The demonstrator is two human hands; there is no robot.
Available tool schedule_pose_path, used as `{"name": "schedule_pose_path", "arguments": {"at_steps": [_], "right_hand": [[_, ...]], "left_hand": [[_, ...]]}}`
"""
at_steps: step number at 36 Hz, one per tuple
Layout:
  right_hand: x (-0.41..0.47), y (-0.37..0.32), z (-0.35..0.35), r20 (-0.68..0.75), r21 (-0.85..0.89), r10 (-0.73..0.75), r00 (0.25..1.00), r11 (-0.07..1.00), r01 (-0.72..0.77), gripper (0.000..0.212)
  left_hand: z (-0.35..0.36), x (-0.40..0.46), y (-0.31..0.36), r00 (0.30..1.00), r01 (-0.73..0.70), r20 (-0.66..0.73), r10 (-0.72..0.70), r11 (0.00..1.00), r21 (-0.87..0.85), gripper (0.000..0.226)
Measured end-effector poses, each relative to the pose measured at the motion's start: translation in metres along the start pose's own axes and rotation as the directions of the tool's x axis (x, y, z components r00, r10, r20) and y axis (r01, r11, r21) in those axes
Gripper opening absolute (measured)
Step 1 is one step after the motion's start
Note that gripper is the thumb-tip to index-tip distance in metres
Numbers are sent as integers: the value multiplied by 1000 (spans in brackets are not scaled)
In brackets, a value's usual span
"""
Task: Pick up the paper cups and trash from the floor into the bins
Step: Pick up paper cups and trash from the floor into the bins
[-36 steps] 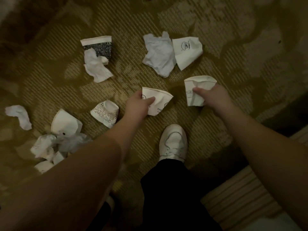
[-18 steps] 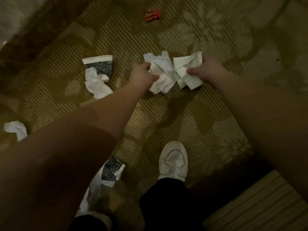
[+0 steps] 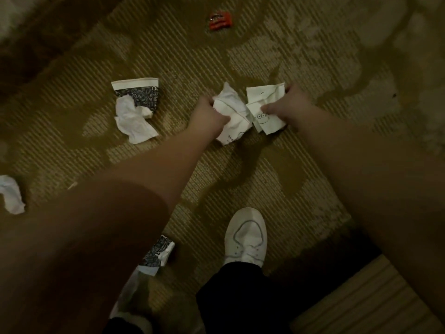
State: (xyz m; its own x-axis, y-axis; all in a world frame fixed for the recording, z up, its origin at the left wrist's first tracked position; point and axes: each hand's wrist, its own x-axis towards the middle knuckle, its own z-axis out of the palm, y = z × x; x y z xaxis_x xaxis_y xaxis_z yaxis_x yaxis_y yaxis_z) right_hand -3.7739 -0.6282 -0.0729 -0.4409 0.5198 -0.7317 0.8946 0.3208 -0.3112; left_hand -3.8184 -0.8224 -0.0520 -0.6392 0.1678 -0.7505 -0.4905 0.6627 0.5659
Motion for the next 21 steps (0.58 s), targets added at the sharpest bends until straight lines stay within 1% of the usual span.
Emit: {"name": "schedule_pose_path", "arguments": {"at_steps": [1, 3, 7, 11, 13, 15, 17, 19, 21], "right_hand": [[0, -1, 0, 3, 1, -9, 1000, 1000, 9, 96], [-2, 0, -2, 4, 2, -40, 999, 999, 40, 92], [-9, 6, -12, 29, 29, -111, 993, 993, 110, 81], [-13, -6, -26, 96, -39, -186, 978, 981, 190, 77], [-15, -27, -28, 112, -114, -272, 956, 952, 284, 73], [-16, -53, -26, 140, -199, -373, 917, 897, 395, 75], [-14, -83, -23, 180, -265, -439, 880, 840, 473, 84], [-8, -112, -20, 200, -270, -477, 856, 813, 516, 89], [0, -138, -19, 187, -243, -481, 856, 822, 515, 95]], "left_hand": [[-1, -3, -3, 999, 36, 17, -35, 998, -57, 60], [-3, -10, -10, 996, 83, 56, -75, 984, -158, 54], [-17, -18, -24, 993, 112, 66, -96, 948, -299, 43], [-43, -18, -32, 990, 136, 38, -133, 893, -428, 37], [-58, -16, -36, 992, 112, -4, -129, 877, -467, 37], [-73, -16, -37, 990, 97, -43, -136, 861, -499, 37], [-87, -16, -35, 989, 81, -64, -135, 845, -528, 37], [-101, -15, -32, 989, 67, -77, -130, 830, -553, 35], [-112, -16, -28, 988, 61, -80, -129, 822, -566, 34]]}}
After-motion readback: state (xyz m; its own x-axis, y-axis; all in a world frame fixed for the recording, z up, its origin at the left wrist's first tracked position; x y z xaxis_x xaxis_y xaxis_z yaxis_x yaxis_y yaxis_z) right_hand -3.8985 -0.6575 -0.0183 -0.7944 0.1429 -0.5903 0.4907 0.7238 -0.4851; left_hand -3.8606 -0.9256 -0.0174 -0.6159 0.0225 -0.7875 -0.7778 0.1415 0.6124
